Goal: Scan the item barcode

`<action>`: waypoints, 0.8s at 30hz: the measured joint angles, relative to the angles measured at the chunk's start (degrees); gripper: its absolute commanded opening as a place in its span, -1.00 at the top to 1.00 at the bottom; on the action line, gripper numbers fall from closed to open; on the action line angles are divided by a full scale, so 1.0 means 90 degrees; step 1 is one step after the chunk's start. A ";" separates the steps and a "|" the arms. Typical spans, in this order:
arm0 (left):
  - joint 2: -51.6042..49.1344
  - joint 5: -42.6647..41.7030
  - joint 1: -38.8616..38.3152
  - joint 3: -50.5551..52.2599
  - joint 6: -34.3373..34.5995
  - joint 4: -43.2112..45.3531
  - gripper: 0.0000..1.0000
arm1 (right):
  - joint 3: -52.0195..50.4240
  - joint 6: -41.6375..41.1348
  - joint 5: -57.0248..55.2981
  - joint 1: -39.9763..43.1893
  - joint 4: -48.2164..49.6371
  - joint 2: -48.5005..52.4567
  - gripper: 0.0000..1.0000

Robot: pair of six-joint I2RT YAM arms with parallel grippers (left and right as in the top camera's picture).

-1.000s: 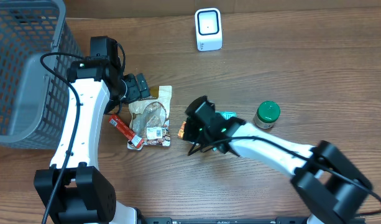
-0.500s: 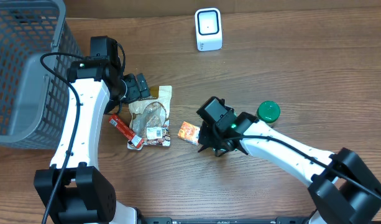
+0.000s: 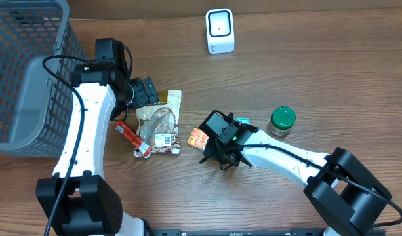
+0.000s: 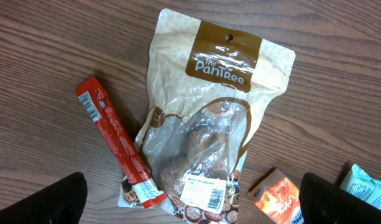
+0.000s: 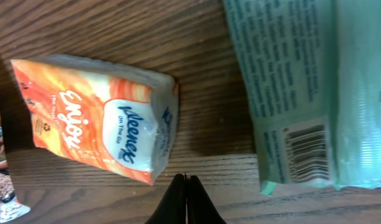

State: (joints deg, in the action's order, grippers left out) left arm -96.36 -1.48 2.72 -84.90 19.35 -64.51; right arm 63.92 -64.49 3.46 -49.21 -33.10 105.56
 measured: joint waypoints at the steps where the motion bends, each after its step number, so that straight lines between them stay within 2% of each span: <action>1: 0.0000 0.0000 0.0000 0.0000 0.0000 0.0000 -1.00 | 0.0002 -0.0005 -0.0005 0.0000 0.0024 0.0005 0.93; 24: 0.0000 0.0000 0.0000 0.0000 0.0000 0.0000 -1.00 | 0.0000 -0.0029 -0.0272 -0.0238 0.0129 0.0053 0.93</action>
State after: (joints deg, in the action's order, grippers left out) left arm -96.36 -1.48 2.72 -84.90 19.35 -64.51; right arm 63.92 -64.75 1.02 -51.35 -31.94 106.04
